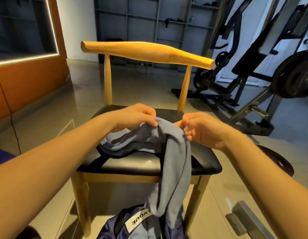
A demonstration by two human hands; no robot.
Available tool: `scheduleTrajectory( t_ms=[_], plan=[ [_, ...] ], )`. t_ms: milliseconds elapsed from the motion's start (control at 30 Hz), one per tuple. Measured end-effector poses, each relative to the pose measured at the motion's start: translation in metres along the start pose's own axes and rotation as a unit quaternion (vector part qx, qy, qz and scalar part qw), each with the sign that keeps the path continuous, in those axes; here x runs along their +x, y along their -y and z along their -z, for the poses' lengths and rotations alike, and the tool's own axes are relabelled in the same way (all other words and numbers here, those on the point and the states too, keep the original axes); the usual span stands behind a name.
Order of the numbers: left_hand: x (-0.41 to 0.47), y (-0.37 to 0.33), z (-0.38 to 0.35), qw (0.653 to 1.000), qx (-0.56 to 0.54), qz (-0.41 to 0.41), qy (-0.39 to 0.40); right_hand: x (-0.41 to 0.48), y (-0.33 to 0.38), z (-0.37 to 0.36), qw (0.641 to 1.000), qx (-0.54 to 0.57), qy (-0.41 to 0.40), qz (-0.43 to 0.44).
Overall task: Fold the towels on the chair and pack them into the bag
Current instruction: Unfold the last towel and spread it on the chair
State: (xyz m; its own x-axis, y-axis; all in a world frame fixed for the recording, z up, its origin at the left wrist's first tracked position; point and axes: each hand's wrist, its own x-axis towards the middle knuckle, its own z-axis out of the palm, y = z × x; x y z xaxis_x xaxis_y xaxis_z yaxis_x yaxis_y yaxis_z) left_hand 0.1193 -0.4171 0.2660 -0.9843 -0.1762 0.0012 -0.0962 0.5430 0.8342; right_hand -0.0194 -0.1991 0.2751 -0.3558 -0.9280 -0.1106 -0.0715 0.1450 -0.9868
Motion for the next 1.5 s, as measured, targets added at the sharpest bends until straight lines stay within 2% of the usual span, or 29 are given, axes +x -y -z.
scheduleTrajectory(
  t_ms=[100, 167, 333, 500, 600, 700, 867, 1033, 1200, 1333, 1500],
  plan=[
    [0.002, -0.008, -0.002, 0.998, -0.063, -0.021, -0.013, 0.002, 0.001, -0.008, 0.992, 0.126, 0.001, -0.021],
    [0.003, -0.011, -0.004, 0.996, -0.083, -0.035, -0.019, 0.003, 0.004, -0.016, 0.987, 0.147, -0.005, -0.058],
    [0.001, -0.016, -0.007, 0.996, -0.084, -0.028, -0.033, 0.007, 0.0, -0.026, 0.995, -0.024, -0.024, -0.09],
    [-0.003, -0.016, -0.008, 0.995, -0.097, -0.014, -0.027, 0.006, -0.001, -0.02, 0.984, -0.138, -0.104, -0.046],
    [-0.006, -0.016, -0.012, 0.992, -0.128, 0.006, 0.009, 0.005, 0.001, -0.016, 0.978, -0.154, -0.137, 0.019],
    [-0.006, -0.018, -0.016, 0.978, -0.206, 0.011, 0.037, 0.004, 0.008, -0.016, 0.975, -0.155, -0.149, 0.058],
    [-0.003, -0.02, -0.006, 0.994, -0.106, 0.017, -0.033, 0.002, 0.01, -0.013, 0.983, -0.108, -0.146, 0.037],
    [-0.013, -0.017, 0.018, 0.986, -0.14, 0.031, -0.087, -0.005, 0.004, 0.001, 0.987, -0.102, -0.123, -0.007],
    [-0.023, 0.0, 0.041, 0.981, -0.093, 0.087, -0.143, -0.009, 0.0, 0.017, 0.961, -0.134, -0.236, 0.045],
    [-0.037, 0.006, 0.06, 0.983, -0.06, 0.105, -0.138, -0.006, 0.001, 0.025, 0.935, -0.128, -0.315, 0.096],
    [-0.052, 0.016, 0.075, 0.967, -0.133, 0.119, -0.183, 0.004, 0.003, 0.029, 0.909, -0.086, -0.39, 0.118]
  ],
)
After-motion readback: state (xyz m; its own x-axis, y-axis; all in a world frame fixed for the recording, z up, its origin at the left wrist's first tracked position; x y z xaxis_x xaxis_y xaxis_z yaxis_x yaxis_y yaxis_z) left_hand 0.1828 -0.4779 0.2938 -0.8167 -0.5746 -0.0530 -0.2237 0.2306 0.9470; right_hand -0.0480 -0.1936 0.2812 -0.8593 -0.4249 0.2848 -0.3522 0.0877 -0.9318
